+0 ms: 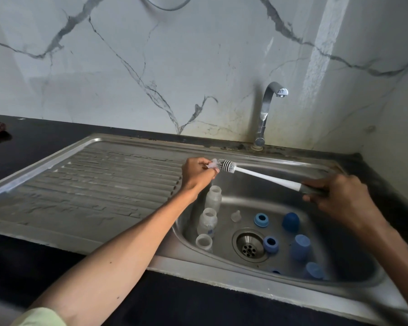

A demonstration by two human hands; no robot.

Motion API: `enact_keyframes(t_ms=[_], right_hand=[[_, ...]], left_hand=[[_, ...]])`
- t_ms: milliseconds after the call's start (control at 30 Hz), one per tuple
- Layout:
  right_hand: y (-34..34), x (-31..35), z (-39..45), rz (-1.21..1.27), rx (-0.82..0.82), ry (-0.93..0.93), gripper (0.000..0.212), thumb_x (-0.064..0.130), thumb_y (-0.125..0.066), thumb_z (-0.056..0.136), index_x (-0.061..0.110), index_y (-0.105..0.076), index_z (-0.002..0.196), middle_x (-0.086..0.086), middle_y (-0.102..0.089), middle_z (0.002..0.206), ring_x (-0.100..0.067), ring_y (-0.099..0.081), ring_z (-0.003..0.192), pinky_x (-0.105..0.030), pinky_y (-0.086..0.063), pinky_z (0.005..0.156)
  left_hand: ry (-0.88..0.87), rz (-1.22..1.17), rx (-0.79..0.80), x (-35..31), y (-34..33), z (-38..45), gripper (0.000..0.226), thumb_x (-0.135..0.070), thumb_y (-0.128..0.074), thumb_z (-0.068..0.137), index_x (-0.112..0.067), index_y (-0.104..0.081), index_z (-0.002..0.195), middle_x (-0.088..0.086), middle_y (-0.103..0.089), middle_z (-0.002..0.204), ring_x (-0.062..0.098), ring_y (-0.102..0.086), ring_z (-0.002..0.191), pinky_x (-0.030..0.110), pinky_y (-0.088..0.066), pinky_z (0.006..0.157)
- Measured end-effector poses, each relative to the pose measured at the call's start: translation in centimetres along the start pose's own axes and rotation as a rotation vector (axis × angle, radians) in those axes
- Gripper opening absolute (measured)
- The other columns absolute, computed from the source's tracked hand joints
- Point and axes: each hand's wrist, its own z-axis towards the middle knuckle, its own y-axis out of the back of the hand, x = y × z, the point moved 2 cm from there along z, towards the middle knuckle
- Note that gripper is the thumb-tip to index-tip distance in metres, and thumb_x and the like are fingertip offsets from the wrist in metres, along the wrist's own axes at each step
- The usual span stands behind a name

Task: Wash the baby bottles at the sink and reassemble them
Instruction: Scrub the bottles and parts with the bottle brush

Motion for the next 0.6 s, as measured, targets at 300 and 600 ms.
enact_keyframes(t_ms=[300, 600], right_hand=[[-0.2, -0.3, 0.3, -0.005, -0.019, -0.002, 0.039, 0.026, -0.074, 0.085, 0.023, -0.066, 0.124, -0.008, -0.069, 0.114, -0.022, -0.063, 0.097, -0.035, -0.052, 0.09], [0.5, -2.1, 1.1, 0.021, -0.039, -0.05, 0.037, 0.026, -0.078, 0.082, 0.025, -0.07, 0.118, -0.005, -0.07, 0.116, -0.023, -0.063, 0.107, -0.033, -0.048, 0.096]], left_hand=[[0.049, -0.037, 0.121, -0.6, -2.1, -1.3, 0.025, -0.008, -0.08, 0.058, -0.019, -0.076, 0.08, 0.004, -0.077, 0.078, 0.021, -0.076, 0.078, 0.041, -0.062, 0.081], [-0.129, 0.537, 0.442, 1.3, -5.1, -2.9, 0.015, -0.013, -0.082, 0.079, -0.012, -0.077, 0.093, -0.004, -0.073, 0.08, 0.003, -0.068, 0.075, 0.008, -0.05, 0.065]])
